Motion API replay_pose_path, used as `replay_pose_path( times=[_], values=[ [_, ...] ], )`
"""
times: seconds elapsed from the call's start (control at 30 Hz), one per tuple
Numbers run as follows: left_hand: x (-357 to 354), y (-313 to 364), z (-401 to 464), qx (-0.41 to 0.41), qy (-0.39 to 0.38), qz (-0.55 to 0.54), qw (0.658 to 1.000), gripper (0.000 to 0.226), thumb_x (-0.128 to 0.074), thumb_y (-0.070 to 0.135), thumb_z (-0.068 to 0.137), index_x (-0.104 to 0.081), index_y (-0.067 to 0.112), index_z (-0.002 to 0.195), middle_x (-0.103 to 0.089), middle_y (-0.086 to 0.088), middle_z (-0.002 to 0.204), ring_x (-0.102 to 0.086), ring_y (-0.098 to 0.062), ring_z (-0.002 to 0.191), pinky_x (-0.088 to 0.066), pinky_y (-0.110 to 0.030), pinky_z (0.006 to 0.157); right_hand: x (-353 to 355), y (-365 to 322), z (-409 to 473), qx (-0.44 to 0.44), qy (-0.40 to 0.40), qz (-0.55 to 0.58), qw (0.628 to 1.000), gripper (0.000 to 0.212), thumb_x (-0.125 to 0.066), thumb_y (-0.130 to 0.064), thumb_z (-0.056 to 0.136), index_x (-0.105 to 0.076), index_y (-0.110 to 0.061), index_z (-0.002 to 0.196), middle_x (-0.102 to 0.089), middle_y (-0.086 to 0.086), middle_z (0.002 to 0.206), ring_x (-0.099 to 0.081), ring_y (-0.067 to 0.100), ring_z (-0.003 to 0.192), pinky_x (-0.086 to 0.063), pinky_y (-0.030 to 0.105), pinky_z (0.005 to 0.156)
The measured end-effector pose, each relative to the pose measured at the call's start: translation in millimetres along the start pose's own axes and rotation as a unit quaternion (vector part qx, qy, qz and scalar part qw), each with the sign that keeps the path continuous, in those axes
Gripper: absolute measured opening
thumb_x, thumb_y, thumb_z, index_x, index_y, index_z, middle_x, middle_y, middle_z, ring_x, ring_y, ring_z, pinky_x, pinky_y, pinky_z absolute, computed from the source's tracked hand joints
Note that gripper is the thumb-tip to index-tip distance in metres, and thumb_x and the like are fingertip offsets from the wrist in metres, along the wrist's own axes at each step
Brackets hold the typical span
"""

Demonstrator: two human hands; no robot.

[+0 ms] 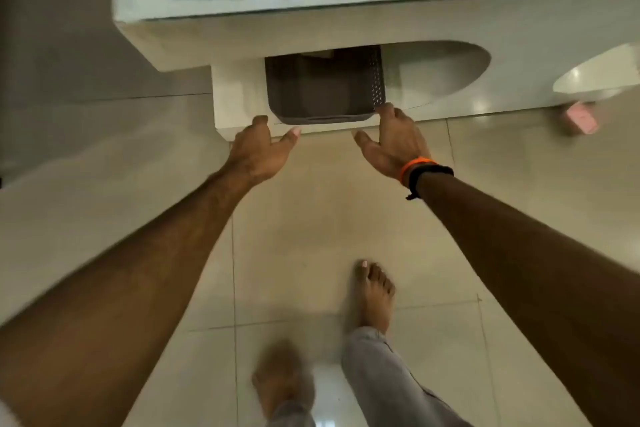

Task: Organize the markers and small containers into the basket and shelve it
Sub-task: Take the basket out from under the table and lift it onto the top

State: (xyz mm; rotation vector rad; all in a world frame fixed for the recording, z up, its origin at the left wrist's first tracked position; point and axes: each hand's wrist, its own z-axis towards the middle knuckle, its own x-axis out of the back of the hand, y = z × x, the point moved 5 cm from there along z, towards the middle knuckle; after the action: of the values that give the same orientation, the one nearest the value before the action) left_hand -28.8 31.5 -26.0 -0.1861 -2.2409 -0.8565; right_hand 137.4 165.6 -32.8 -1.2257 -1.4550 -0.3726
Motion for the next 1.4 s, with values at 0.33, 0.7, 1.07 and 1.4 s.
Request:
replay_pose_path(
  times=[0.33, 0.7, 1.07, 1.4],
  values=[
    [-54, -20, 156, 0.035, 0.139, -0.059, 0.988, 0.071, -0.066, 0.038, 0.086, -0.033, 0.003, 0.138, -0.048, -0.015, 0.140, -0.050, -0.031, 0.127, -0.043, -0.031, 0.099, -65, 72, 139, -0.056, 0.062, 0.098, 0.992, 0.059, -0.063, -0.031, 0.085, -0.042, -0.002, 0.132, -0.055, 0.018, 0.129, -0.054, 0.036, 0.116, -0.048, 0.037, 0.094],
    [-36, -20, 209, 0.060, 0.249, -0.079, 0.963, 0.038, -0.046, 0.022, 0.096, -0.052, 0.006, 0.130, -0.056, -0.012, 0.135, -0.052, -0.028, 0.125, -0.041, -0.027, 0.099, -70, 86, 201, -0.101, 0.114, 0.225, 0.962, 0.030, -0.046, -0.012, 0.087, -0.066, -0.013, 0.110, -0.067, 0.011, 0.104, -0.058, 0.027, 0.100, -0.045, 0.020, 0.071],
    [-38, -26, 130, 0.042, 0.252, -0.085, 0.963, 0.030, -0.052, 0.021, 0.094, -0.062, 0.005, 0.117, -0.065, -0.011, 0.124, -0.060, -0.026, 0.114, -0.042, -0.016, 0.082, -54, 82, 111, -0.122, 0.167, 0.284, 0.936, 0.031, -0.046, -0.007, 0.084, -0.070, -0.014, 0.103, -0.068, 0.000, 0.084, -0.065, 0.023, 0.081, -0.057, 0.034, 0.078],
    [-20, -48, -14, 0.088, 0.233, -0.139, 0.959, 0.034, -0.051, 0.001, 0.088, -0.061, 0.005, 0.120, -0.066, -0.010, 0.119, -0.061, -0.024, 0.109, -0.042, -0.014, 0.081, -32, 60, -22, -0.138, 0.138, 0.289, 0.937, 0.035, -0.048, -0.003, 0.087, -0.068, -0.013, 0.113, -0.071, 0.003, 0.096, -0.061, 0.015, 0.085, -0.051, 0.017, 0.074]
  ],
)
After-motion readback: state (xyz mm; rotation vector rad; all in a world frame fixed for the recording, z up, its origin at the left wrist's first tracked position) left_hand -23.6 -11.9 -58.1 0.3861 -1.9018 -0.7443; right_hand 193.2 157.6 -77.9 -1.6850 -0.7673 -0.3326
